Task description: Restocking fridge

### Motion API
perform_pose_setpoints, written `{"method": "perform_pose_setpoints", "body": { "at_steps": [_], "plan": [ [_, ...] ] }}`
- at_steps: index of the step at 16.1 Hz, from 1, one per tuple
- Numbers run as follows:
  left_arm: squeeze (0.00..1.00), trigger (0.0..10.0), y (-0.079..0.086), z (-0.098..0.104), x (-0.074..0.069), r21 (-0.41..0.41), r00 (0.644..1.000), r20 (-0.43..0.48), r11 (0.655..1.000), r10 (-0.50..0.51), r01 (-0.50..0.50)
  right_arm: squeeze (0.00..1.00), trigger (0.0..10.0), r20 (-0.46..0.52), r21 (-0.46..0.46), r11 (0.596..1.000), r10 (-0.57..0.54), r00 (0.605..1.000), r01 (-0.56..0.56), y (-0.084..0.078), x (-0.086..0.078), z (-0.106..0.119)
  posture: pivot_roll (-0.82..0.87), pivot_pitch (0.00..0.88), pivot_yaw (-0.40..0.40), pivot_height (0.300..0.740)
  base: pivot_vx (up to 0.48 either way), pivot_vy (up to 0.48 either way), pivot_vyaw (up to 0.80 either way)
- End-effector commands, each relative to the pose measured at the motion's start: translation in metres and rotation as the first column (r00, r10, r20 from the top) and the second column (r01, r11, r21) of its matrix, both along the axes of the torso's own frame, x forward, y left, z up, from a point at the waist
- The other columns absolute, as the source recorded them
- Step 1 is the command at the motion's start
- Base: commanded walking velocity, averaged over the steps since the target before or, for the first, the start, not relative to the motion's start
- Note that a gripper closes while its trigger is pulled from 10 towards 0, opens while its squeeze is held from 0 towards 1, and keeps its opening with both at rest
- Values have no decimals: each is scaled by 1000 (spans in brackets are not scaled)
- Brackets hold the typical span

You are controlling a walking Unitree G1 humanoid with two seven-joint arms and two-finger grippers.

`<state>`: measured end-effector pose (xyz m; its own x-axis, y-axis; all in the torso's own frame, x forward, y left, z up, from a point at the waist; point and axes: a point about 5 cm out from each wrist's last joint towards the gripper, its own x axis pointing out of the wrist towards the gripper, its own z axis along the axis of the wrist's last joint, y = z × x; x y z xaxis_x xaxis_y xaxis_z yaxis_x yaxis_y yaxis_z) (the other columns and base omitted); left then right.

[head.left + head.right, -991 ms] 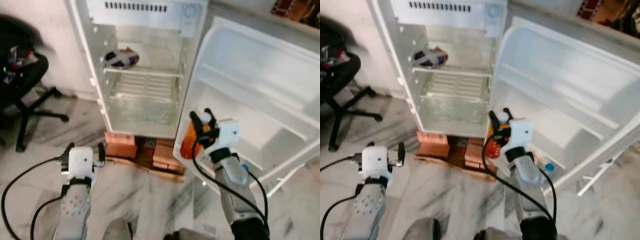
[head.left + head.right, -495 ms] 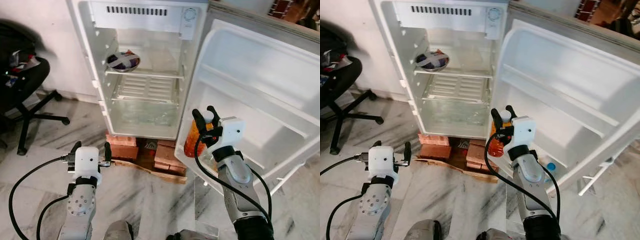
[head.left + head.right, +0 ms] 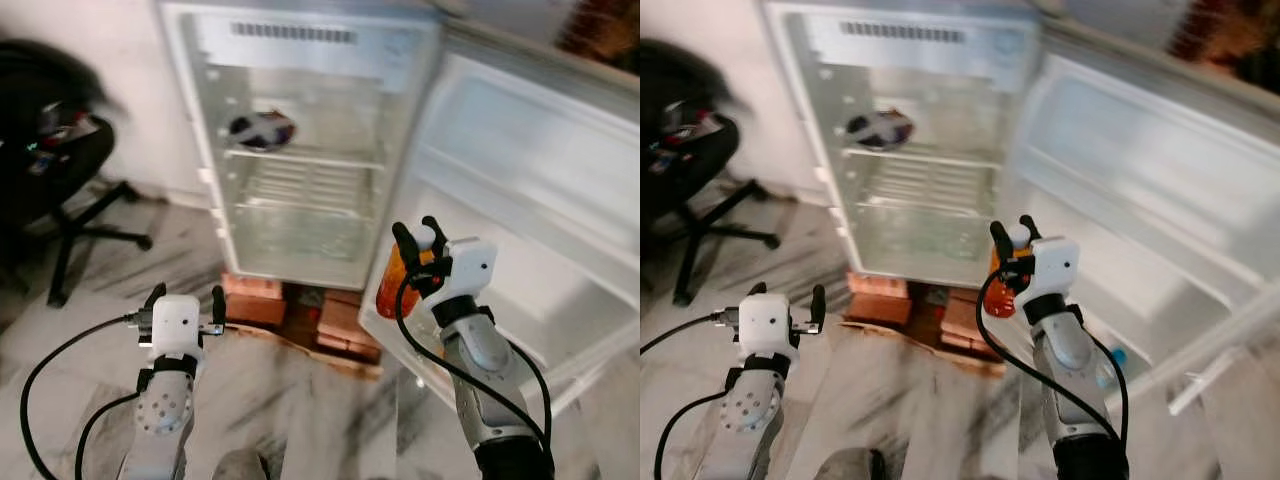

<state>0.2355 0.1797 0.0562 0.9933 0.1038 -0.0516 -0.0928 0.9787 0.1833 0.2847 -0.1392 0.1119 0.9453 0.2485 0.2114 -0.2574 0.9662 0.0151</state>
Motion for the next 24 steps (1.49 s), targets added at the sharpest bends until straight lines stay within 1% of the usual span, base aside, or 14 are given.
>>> {"method": "perform_pose_setpoints", "body": {
  "at_steps": [1,4,12,16,20,23,24],
  "plan": [
    [0,10000,0,-2,-1,-2,1000,-11,1000,-9,9,0,10000,23,4,1000,5,1000,-5,2,0,3,113,100,-47,740,360,0,0],
    [0,10000,-1,-3,-1,-3,1000,-14,1000,-9,9,0,10000,23,2,1000,4,1000,-4,1,0,3,113,100,-48,740,311,0,0],
    [0,10000,-4,-5,-3,-13,1000,-25,1000,-9,8,0,10000,6,3,1000,-3,1000,3,-2,-2,0,111,109,-54,740,0,0,0],
    [0,10000,-4,-4,-5,-9,1000,-24,1000,-11,11,0,10000,-7,5,1000,8,1000,-8,-2,-6,-2,116,124,-57,740,0,0,0],
    [0,10000,-4,-4,-6,-9,1000,-23,1000,-9,9,0,10000,-15,8,1000,27,1000,-27,3,-8,-3,112,136,-52,740,0,0,0],
    [0,10000,-3,-4,-7,-4,1000,-25,1000,-11,11,0,10000,-21,15,999,30,999,-30,5,-10,-5,113,136,-50,710,0,0,0],
    [0,10000,-4,-4,-7,-3,1000,-27,1000,-11,11,0,10000,-24,18,999,33,999,-33,5,-10,-5,113,136,-49,710,0,0,0]
  ]
}}
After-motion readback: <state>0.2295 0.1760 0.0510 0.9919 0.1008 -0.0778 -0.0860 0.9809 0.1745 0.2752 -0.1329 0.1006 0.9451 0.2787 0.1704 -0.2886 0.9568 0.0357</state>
